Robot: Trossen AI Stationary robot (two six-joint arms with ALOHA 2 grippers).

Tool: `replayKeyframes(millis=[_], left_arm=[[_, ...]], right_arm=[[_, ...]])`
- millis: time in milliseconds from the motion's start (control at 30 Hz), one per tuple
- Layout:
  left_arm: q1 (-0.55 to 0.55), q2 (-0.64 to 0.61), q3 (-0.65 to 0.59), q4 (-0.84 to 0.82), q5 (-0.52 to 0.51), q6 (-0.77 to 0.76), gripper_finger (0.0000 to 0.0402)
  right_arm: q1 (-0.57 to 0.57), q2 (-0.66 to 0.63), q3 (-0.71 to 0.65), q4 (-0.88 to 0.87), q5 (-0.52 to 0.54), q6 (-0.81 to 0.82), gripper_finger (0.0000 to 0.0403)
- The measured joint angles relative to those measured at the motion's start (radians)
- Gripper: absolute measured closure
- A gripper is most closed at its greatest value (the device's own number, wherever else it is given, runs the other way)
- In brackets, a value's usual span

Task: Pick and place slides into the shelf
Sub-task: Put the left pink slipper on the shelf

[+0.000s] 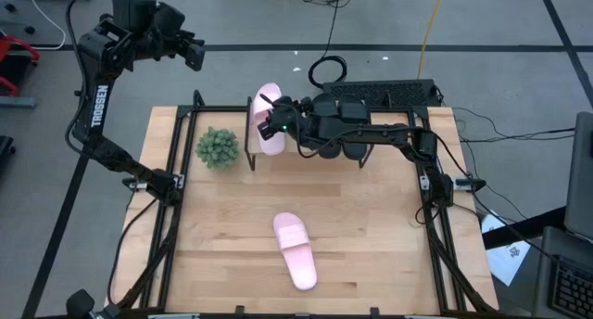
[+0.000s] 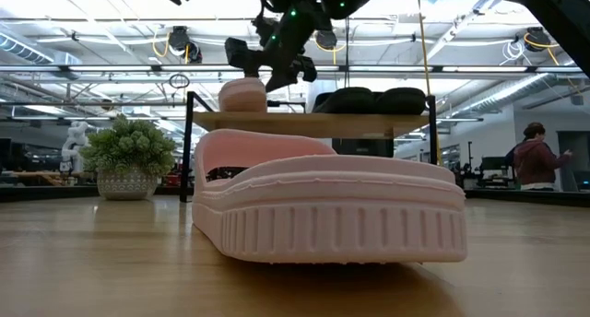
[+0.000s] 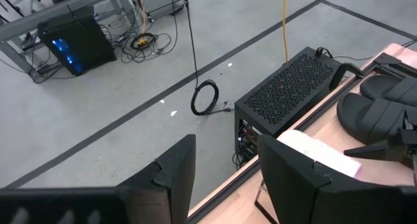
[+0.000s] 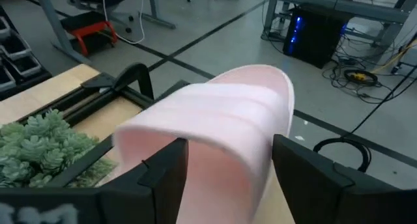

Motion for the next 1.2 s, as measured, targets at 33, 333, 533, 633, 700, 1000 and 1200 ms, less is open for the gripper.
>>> replayKeyframes(millis=[33, 333, 533, 633, 700, 1000, 1200], left_arm=[[0.0, 0.0, 0.0, 0.0, 0.0, -0.003, 0.0234], [-0.018, 0.0, 0.0, 0.0, 0.009, -0.015, 0.0234], [-0.041, 0.0, 0.0, 0.0, 0.009, -0.015, 0.0234], [-0.048, 0.0, 0.0, 0.0, 0.009, -0.013, 0.0234], [-0.051, 0.0, 0.0, 0.0, 0.009, -0.014, 0.0234], [-0.051, 0.0, 0.0, 0.0, 0.001, -0.015, 0.0234], [-0.051, 0.0, 0.0, 0.0, 0.0, -0.018, 0.0234]], right_arm=[[0.0, -0.002, 0.0, 0.001, 0.0, 0.0, 0.0187], [-0.006, -0.006, 0.0, -0.03, -0.097, 0.04, 0.0149], [-0.006, -0.006, 0.002, -0.044, -0.097, 0.033, 0.0138], [-0.006, -0.012, 0.002, -0.048, -0.098, 0.031, 0.0142], [-0.006, -0.017, 0.002, -0.048, -0.098, 0.031, 0.0148], [-0.004, -0.086, 0.001, -0.065, -0.098, -0.016, 0.0167], [-0.01, -0.123, 0.002, -0.276, -0.12, 0.06, 0.0199]])
